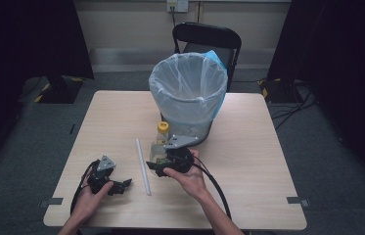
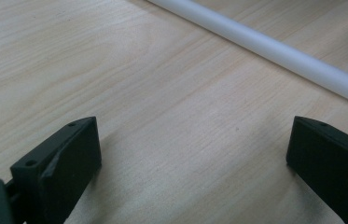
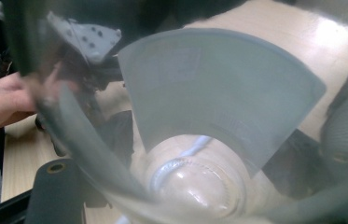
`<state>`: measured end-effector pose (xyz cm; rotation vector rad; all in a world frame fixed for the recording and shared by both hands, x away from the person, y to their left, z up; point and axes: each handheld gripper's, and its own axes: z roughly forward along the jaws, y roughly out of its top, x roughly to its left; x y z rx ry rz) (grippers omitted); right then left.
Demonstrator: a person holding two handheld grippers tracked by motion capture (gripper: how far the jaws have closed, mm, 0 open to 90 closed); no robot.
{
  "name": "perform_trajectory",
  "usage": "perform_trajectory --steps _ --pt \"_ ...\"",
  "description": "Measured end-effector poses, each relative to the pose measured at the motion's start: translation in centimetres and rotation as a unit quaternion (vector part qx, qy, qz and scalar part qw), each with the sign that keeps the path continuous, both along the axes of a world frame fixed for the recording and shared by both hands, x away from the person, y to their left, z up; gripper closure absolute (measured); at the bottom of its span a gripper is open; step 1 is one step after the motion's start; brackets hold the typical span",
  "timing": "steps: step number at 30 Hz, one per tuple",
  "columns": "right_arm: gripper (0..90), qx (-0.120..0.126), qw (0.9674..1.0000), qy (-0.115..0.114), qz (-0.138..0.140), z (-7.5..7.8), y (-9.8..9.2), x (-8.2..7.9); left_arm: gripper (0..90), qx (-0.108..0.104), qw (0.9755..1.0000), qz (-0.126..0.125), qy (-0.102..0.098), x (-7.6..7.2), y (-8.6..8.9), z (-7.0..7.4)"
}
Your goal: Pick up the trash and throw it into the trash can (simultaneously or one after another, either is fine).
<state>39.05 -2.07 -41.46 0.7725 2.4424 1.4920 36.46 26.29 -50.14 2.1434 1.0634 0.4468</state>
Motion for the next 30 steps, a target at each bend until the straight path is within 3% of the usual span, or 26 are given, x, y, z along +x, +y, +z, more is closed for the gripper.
perform_trajectory --steps 13,16,23,30 --pt "27.8 0.022 0.9997 -0.004 0.007 2.9 -0.9 0.0 2.6 0.0 1.0 0.0 0.0 0.0 0.0 0.0" --pt "27.8 0.047 0.9987 0.003 0.021 3.4 -1.1 0.1 2.6 0.0 1.0 0.0 0.0 0.0 0.0 0.0" --pt "27.8 0.044 0.9986 -0.008 0.026 5.2 -1.3 0.1 2.6 0.0 1.0 0.0 0.0 0.0 0.0 0.0" --pt "27.8 0.058 0.9977 -0.018 0.03 6.9 -1.6 0.2 2.6 0.0 1.0 0.0 0.0 0.0 0.0 0.0"
